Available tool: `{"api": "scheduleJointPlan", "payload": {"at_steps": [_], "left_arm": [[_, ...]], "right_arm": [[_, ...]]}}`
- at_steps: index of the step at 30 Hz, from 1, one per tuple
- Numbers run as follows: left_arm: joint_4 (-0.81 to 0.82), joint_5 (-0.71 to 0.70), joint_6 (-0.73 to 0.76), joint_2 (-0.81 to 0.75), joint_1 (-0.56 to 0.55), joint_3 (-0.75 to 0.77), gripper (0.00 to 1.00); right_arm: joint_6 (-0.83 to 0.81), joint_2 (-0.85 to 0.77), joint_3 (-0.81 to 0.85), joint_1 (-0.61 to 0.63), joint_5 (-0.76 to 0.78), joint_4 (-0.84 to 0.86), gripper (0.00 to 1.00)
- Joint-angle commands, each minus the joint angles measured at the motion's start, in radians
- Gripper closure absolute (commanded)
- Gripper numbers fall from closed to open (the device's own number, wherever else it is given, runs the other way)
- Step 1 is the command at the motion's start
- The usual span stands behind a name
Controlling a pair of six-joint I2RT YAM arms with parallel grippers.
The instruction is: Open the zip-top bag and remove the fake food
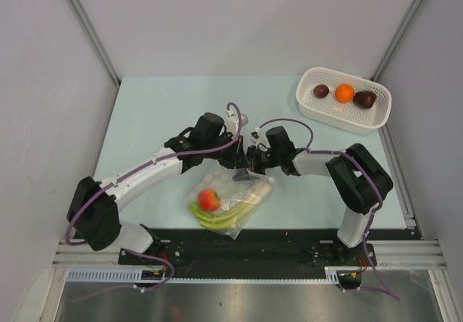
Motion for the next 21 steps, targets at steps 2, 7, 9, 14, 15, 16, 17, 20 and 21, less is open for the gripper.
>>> {"api": "scheduleJointPlan", "payload": {"at_steps": [2,7,9,14,15,16,17,20,21], "left_arm": [[0.071,0.091,0.021,0.001,0.006,0.047,1.00],[0.066,0.101,0.014,0.070,0.006,0.124,1.00],[0.066,0.108,0.007,0.093,0.006,0.160,1.00],[0.095,0.143,-0.038,0.166,0.006,0.195,1.00],[0.118,0.153,-0.048,0.169,0.003,0.190,1.00],[0.132,0.171,-0.058,0.172,0.000,0.181,1.00],[0.141,0.173,-0.068,0.169,-0.010,0.164,1.00],[0.154,0.174,-0.070,0.166,-0.035,0.141,1.00],[0.151,0.174,-0.070,0.166,-0.040,0.137,1.00]], "right_arm": [[0.052,0.056,0.002,0.100,-0.092,0.177,0.75],[0.146,0.128,0.005,0.115,-0.112,0.299,0.63],[0.169,0.149,0.006,0.125,-0.121,0.342,0.58],[0.163,0.163,0.008,0.141,-0.097,0.331,0.41],[0.164,0.165,0.008,0.138,-0.076,0.330,0.38],[0.169,0.166,0.008,0.133,-0.063,0.330,0.31],[0.189,0.169,0.006,0.128,-0.051,0.339,0.29],[0.215,0.188,0.008,0.121,-0.016,0.374,0.21],[0.220,0.195,0.008,0.121,-0.003,0.377,0.19]]}}
